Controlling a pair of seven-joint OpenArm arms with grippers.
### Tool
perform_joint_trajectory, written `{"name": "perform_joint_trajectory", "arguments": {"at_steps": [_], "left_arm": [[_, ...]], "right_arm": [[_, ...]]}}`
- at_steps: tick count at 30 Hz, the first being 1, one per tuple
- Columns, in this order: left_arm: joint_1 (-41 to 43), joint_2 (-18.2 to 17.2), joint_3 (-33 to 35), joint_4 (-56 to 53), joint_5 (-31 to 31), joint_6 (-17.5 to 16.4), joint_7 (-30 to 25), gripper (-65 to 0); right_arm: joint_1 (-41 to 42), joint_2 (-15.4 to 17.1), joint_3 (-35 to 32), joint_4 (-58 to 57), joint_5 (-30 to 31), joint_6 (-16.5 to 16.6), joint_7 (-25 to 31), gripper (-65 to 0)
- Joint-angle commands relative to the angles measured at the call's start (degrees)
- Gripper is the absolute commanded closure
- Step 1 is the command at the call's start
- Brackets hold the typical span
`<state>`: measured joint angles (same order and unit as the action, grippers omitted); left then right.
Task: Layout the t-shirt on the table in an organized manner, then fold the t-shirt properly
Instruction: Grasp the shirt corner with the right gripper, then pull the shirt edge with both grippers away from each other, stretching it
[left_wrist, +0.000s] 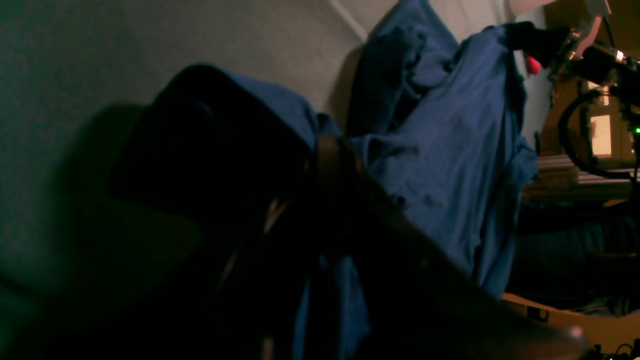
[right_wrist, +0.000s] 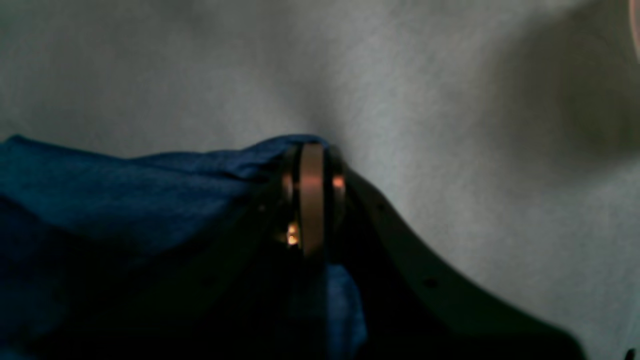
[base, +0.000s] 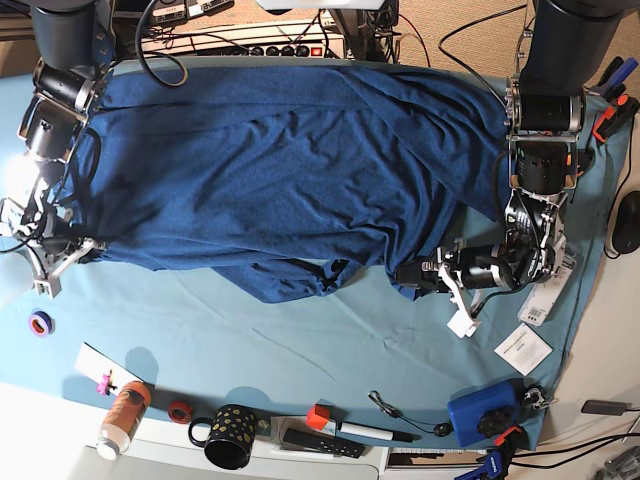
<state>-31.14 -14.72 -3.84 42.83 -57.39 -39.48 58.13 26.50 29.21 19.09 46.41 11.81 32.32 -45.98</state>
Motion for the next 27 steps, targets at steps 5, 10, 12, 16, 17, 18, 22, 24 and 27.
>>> {"name": "perform_joint_trajectory", "arguments": {"at_steps": [5, 10, 12, 16, 17, 18, 22, 24, 27], "left_arm": [[-1.97, -0.42, -6.23, 0.85, -1.79, -0.52, -1.20, 0.0], [-2.23, -1.33, -13.03, 0.85, -1.77, -0.52, -1.20, 0.0], [-2.19, -1.84, -13.60, 0.85, -1.75, -0.52, -1.18, 0.0], [-2.19, -2.29, -13.60, 0.85, 0.20, -0.52, -1.20, 0.0], [-2.16, -2.27, -13.60, 0.85, 0.70, -0.52, -1.18, 0.0], [-2.14, -2.27, -13.60, 0.85, 1.01, -0.52, -1.20, 0.0], [-2.05, -2.27, -13.60, 0.85, 1.84, -0.52, -1.22, 0.0], [-2.05, -2.29, -13.60, 0.85, 2.67, -0.52, -1.25, 0.0], [-2.03, -2.29, -13.60, 0.85, 4.31, -0.52, -2.25, 0.0]], "right_arm": [[2.58, 1.42, 0.13, 0.83, 0.15, -2.40, 1.62, 0.0], [2.51, 1.42, 0.13, 0.83, 0.15, -3.69, 1.44, 0.0], [2.51, 1.38, 0.13, 0.83, 0.17, -3.69, 1.46, 0.0], [2.49, 0.92, 0.13, 0.83, 0.15, -3.69, 1.36, 0.0], [2.38, 0.83, 0.13, 0.83, 0.15, -3.69, 1.38, 0.0], [2.38, 0.76, 0.13, 0.83, 0.17, -3.69, 1.38, 0.0], [2.36, 0.81, 0.13, 0.83, 0.15, -3.93, 0.74, 0.0], [2.34, 0.79, 0.13, 0.83, 0.15, -5.49, 0.11, 0.0], [2.36, 0.79, 0.13, 0.83, 0.09, -9.22, -0.31, 0.0]]}}
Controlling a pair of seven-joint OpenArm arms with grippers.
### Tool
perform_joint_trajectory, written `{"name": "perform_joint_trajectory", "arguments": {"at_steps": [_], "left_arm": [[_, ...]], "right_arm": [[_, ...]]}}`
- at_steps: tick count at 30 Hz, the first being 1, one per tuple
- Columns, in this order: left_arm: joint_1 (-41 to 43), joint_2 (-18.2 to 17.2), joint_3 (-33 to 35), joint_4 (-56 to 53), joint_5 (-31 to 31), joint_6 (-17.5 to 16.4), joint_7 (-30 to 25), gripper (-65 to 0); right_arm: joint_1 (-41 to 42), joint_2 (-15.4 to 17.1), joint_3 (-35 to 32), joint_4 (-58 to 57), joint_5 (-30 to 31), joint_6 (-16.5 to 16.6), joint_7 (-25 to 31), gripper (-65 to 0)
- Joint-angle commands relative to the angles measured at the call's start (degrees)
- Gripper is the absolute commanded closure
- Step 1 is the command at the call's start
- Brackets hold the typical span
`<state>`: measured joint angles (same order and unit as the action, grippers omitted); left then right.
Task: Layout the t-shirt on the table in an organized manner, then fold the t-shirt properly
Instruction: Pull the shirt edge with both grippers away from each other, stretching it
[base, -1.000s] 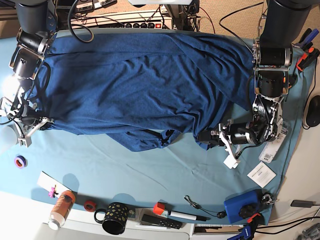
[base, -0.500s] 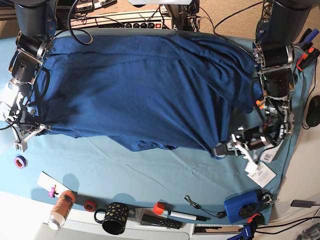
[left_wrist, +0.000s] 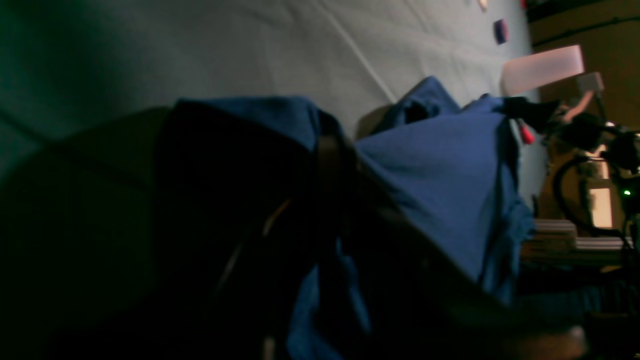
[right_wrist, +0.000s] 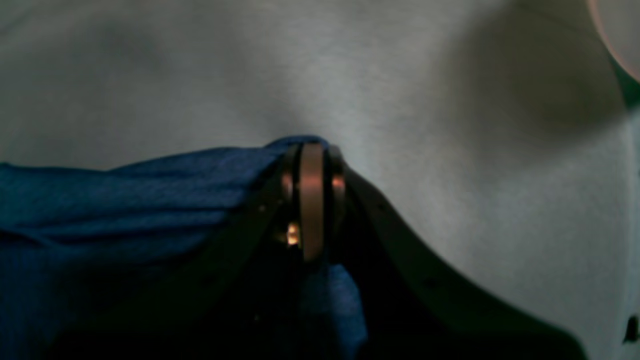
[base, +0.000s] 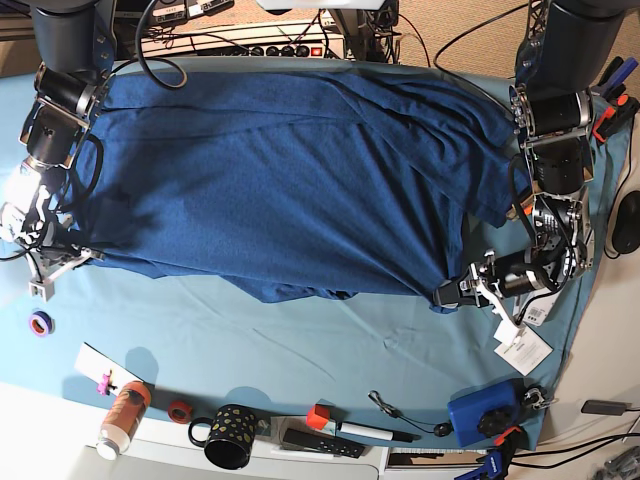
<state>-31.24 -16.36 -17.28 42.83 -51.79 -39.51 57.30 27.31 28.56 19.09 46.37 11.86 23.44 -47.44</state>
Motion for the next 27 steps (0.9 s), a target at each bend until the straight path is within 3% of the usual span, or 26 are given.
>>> {"name": "perform_joint_trajectory", "arguments": {"at_steps": [1, 7, 15, 18, 22, 27], "left_arm": [[-1.92, -0.66, -0.15, 0.85, -0.55, -0.46, -1.92, 0.0], [-1.95, -0.66, -0.15, 0.85, 2.60, 1.11, -4.44, 0.0], [-1.95, -0.66, -0.17, 0.85, 2.49, 1.05, -4.63, 0.0], [-1.92, -0.66, -0.15, 0.85, 0.55, -0.49, -4.11, 0.0], [-1.92, -0.83, -0.17, 0.85, -4.70, -0.49, 0.44, 0.0], [-1.77, -2.03, -0.17, 0.85, -6.58, -0.49, 0.79, 0.0]], "right_arm": [[1.55, 1.44, 0.13, 0.87, -0.15, -1.38, 1.09, 0.0], [1.51, 1.44, 0.13, 0.87, -2.71, -4.00, 1.11, 0.0], [0.90, 1.42, 0.13, 0.87, -2.67, -4.00, 0.94, 0.0], [0.90, 1.44, 0.13, 0.87, -2.47, -3.93, 0.74, 0.0], [0.92, 1.46, 0.13, 0.90, 0.24, -1.07, 0.63, 0.0], [0.11, 1.44, 0.13, 4.22, 6.05, 3.65, -2.34, 0.0]]}}
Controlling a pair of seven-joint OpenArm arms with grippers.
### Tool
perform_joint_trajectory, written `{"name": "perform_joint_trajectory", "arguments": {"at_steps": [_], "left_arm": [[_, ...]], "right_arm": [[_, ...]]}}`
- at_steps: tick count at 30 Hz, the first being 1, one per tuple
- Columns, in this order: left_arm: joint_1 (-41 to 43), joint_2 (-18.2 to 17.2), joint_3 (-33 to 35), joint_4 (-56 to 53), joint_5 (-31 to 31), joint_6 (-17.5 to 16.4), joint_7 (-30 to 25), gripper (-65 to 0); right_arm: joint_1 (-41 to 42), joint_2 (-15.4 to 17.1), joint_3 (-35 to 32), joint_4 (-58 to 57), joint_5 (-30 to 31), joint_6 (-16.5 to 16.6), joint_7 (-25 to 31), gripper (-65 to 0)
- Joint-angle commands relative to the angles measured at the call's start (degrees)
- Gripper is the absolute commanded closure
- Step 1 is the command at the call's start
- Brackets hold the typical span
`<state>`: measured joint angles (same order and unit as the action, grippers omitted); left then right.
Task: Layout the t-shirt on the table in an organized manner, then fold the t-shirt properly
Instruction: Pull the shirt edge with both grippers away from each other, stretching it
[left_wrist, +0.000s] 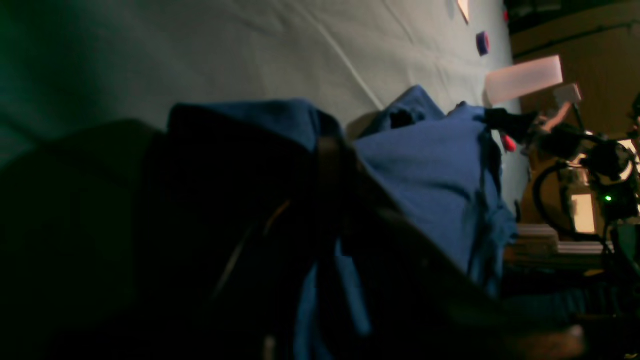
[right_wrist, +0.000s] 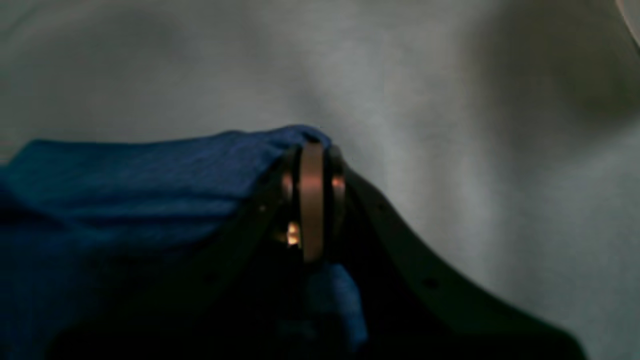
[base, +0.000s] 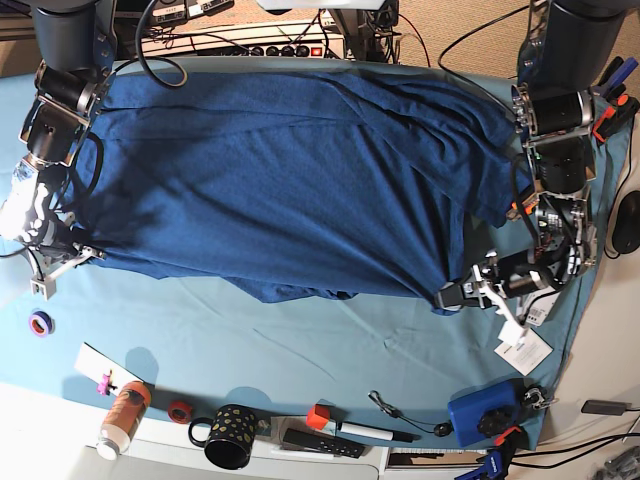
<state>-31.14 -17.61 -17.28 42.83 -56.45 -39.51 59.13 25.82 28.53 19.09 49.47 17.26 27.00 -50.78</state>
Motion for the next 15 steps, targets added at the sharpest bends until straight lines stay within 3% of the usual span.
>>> {"name": "perform_joint_trajectory", "arguments": {"at_steps": [1, 15], "left_arm": [[-1.88, -1.07, -0.15, 0.85, -2.01, -0.49, -1.01, 0.0], [0.85, -4.00, -0.15, 1.07, -18.51, -0.49, 13.07, 0.0]], "right_arm": [[1.03, 1.49, 0.13, 2.43, 1.55, 0.68, 0.42, 0.0], [-17.86, 1.44, 0.13, 36.65, 4.81, 0.13, -5.38, 0.0]]}}
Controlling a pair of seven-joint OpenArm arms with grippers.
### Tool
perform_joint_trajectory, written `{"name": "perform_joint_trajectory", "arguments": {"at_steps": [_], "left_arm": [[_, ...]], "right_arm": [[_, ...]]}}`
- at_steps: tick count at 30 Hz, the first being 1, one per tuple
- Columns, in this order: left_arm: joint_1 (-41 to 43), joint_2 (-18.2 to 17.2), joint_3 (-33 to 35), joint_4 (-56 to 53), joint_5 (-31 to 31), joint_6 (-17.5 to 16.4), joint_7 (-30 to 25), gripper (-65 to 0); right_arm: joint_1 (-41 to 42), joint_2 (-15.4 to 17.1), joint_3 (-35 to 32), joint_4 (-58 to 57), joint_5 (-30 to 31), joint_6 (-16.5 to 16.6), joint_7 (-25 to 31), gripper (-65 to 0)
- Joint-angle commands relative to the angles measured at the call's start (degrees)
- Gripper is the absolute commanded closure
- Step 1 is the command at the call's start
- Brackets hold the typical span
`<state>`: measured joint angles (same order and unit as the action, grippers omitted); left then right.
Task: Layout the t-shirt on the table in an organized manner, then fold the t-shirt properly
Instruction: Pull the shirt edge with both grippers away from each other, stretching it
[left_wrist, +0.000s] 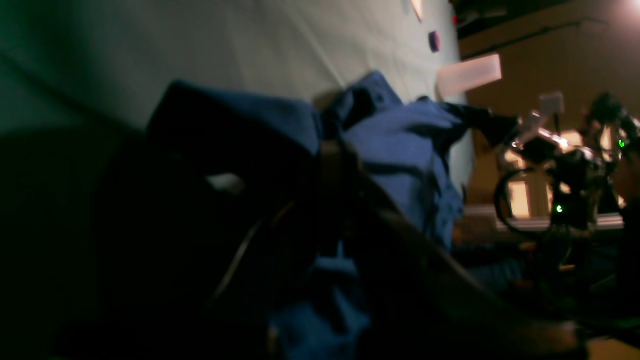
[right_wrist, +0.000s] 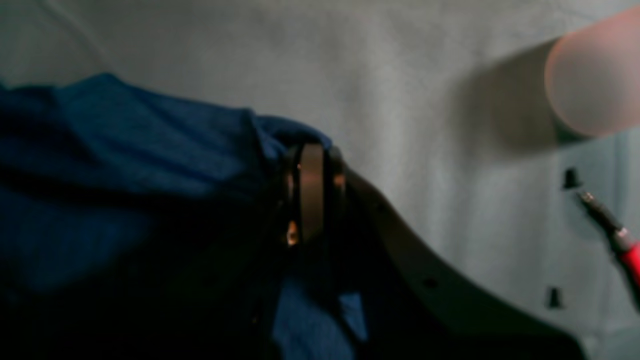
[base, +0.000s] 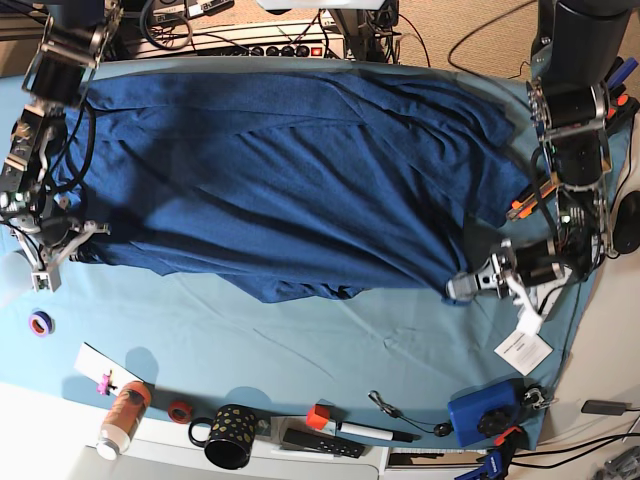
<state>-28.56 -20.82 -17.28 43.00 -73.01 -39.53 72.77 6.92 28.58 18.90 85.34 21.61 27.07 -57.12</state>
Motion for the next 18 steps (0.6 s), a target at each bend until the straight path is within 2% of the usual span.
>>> {"name": "perform_joint_trajectory", "arguments": {"at_steps": [1, 5, 8, 12, 15, 18], "left_arm": [[-1.36, -0.83, -0.15, 0.90, -2.95, -0.47, 0.94, 0.0], [0.37, -1.27, -0.15, 0.94, -5.46, -0.47, 2.64, 0.0], [1.68, -2.08, -0.17, 0.94, -5.60, -0.47, 2.64, 0.0], [3.23, -3.85, -0.17, 1.01, -9.09, -0.47, 3.85, 0.0], [3.34, -4.52, -0.17, 1.03, -11.99, -0.47, 6.80, 0.0], [3.34, -4.63, -0.15, 1.03, -11.99, -0.47, 7.23, 0.0]], "right_arm": [[0.00, 1.42, 0.33, 2.58, 0.46, 0.02, 0.50, 0.0], [-3.45, 1.40, 0.33, 6.54, 0.44, 0.02, -0.98, 0.0], [-5.73, 1.40, 0.35, 6.67, 0.04, 0.04, -1.20, 0.0], [-8.50, 1.38, 1.01, 6.67, -0.61, 0.02, -0.87, 0.0], [-9.49, 0.72, 4.00, 6.64, -0.61, 0.09, -0.46, 0.0], [-9.49, -0.68, 8.52, 6.64, 0.33, 0.87, -0.52, 0.0]]}}
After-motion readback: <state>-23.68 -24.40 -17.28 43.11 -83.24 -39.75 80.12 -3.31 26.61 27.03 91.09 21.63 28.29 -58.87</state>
